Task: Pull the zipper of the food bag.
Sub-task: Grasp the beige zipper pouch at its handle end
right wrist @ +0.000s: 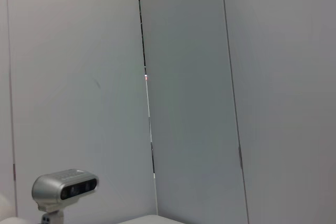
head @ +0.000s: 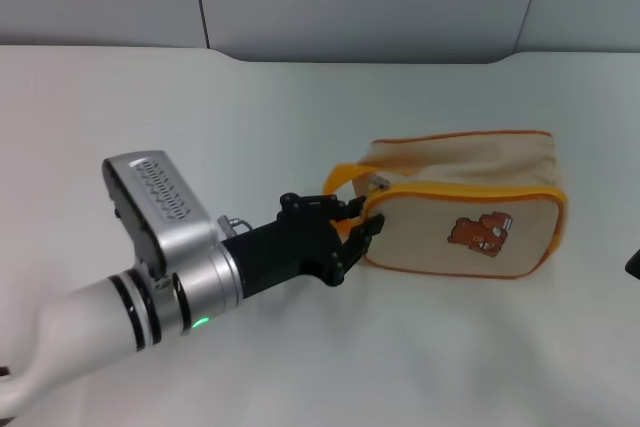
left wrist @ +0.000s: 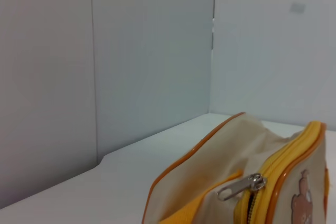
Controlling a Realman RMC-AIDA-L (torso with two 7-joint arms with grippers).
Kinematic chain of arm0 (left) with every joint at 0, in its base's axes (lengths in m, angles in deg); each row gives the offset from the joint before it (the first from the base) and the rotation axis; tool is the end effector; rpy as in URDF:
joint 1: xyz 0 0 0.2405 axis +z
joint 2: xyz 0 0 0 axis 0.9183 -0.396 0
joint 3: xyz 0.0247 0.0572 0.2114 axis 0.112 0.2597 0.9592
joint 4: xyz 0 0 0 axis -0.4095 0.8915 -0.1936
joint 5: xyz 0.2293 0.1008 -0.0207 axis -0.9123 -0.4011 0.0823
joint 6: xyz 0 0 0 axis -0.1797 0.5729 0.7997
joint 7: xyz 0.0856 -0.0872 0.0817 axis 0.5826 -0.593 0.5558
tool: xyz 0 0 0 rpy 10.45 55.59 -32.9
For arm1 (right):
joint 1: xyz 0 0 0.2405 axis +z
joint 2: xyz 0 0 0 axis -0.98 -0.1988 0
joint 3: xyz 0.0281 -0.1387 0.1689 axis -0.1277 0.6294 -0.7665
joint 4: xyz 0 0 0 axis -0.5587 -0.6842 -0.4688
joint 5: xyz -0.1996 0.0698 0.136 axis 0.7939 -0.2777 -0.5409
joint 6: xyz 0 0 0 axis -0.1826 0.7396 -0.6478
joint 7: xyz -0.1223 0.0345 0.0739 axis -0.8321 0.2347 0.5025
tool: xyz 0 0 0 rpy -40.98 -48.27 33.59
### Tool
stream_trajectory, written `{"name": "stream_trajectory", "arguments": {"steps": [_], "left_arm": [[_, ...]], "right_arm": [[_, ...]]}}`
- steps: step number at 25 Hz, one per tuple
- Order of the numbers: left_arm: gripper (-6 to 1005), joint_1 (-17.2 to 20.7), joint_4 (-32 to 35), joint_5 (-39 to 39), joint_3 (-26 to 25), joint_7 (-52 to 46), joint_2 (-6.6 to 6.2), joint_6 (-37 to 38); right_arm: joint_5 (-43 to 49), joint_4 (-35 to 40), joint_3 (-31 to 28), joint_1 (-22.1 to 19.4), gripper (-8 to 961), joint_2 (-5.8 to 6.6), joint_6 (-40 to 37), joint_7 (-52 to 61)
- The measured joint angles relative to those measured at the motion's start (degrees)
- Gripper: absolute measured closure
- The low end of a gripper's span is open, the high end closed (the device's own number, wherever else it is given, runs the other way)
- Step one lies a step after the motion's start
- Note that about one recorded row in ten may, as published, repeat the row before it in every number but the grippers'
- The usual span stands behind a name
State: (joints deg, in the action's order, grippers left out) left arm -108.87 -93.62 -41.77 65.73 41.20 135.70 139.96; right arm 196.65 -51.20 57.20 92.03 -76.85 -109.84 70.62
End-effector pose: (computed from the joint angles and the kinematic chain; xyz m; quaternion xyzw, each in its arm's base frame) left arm -0.2339 0.3206 -0.1352 -0.9236 -0.1312 -0.2710 0.2374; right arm 0.3401 0.2174 0.0828 -0.8562 0.1382 0.4003 0.2962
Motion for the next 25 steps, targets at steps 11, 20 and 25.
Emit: {"name": "stream_trajectory", "arguments": {"steps": [11,20,25], "left_arm": [[743,-1.0,-1.2,-2.6,-2.0,3.6,0.0,-1.3],[877,-1.1,-2.8,-3.7,-4.3,7.1,0.0,-0.9],[887,-0.3,-1.1,-5.2,-5.2,7.9,-0.13,4.0]], "right_arm": [[0.0,-0.2,-0.4,0.0,118,0.0,0.0,0.0],[-1.3,-0.9,-1.5,0.1,117,-0.14,0.0,0.0],[-8.3,-1.9,-2.1,-0.2,116,-2.24,0.8,-6.5]]}}
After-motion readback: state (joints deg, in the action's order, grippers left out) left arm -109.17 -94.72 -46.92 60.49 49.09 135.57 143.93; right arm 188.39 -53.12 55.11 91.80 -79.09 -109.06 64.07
